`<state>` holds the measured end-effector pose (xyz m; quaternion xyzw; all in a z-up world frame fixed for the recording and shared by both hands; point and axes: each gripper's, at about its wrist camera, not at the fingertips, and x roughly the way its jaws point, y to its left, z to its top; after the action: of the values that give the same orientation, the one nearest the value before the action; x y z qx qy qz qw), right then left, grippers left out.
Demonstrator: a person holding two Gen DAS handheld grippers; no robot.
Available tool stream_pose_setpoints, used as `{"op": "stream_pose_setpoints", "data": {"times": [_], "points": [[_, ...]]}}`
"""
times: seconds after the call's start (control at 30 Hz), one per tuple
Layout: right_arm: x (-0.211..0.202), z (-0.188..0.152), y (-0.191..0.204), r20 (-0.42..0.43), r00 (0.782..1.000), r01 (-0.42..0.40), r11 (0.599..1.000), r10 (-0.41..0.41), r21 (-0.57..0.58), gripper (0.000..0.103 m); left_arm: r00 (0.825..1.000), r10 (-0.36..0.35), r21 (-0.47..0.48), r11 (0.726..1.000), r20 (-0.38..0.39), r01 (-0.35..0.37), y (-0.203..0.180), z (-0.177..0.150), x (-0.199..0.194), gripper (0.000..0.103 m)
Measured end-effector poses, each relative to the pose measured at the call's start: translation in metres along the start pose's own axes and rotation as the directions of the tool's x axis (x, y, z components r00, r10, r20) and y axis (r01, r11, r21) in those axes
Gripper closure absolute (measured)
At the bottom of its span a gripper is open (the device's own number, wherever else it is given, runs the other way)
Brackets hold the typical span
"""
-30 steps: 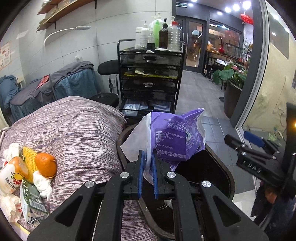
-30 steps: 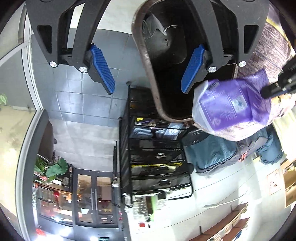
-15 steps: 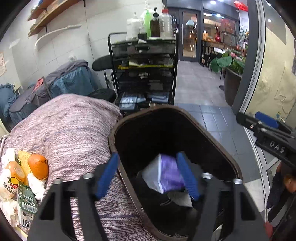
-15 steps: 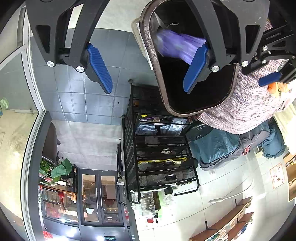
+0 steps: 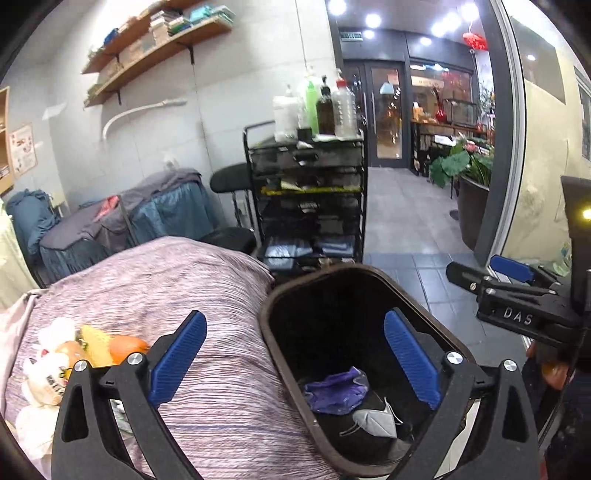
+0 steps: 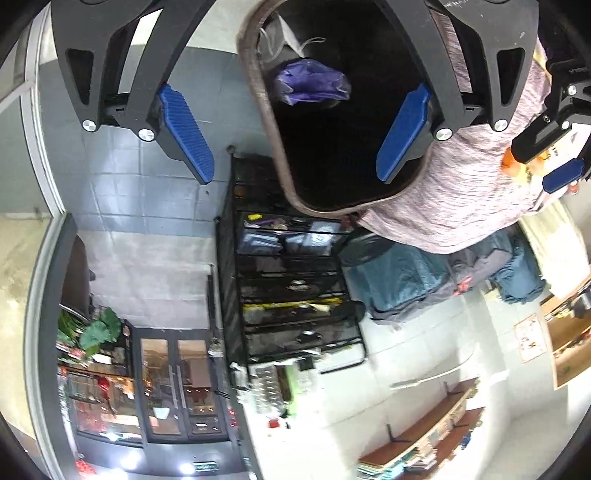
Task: Collect trash
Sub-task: 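Lower the purple bag into the black bin and open the left tool, then move both tools back over the trash on the bed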
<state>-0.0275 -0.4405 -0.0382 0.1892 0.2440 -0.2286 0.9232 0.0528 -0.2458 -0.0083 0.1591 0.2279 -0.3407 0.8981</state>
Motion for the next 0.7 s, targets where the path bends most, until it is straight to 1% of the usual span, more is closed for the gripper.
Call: {"op": "stream_pose_setpoints", "data": {"times": [0.03,0.17,0.23,0.4,0.53,0.7], "points": [[-0.001,0.001,0.006,0.003,1.000,-0.016,1.000,0.016,-0.012,0.014,1.000,0.009,0.001,1.000,0.007,-0.009,0.002,0.000,-0.003,0.006],[-0.002,0.001,0.026,-0.001,0.998,-0.070,0.997,0.070,-0.037,0.014,0.995,0.086,0.012,0.996,0.043,-0.087,0.011,-0.003,-0.018,0.006],[-0.003,0.001,0.037,-0.009,0.995,-0.096,0.994,0.096,-0.057,0.014,0.994,0.102,0.004,0.995,0.049,-0.102,0.018,-0.003,-0.023,0.006],[-0.007,-0.001,0.065,-0.019,0.985,-0.171,0.981,0.169,-0.096,0.014,0.986,0.158,-0.050,0.987,0.050,-0.156,0.043,-0.011,-0.036,0.006],[-0.008,-0.007,0.093,-0.036,0.975,-0.224,0.963,0.221,-0.149,0.014,0.982,0.184,-0.113,0.978,0.045,-0.178,0.067,-0.021,-0.049,0.006],[-0.006,-0.015,0.129,-0.085,0.951,-0.307,0.933,0.296,-0.189,0.014,0.969,0.244,-0.174,0.957,0.037,-0.234,0.098,-0.035,-0.067,0.006]]}}
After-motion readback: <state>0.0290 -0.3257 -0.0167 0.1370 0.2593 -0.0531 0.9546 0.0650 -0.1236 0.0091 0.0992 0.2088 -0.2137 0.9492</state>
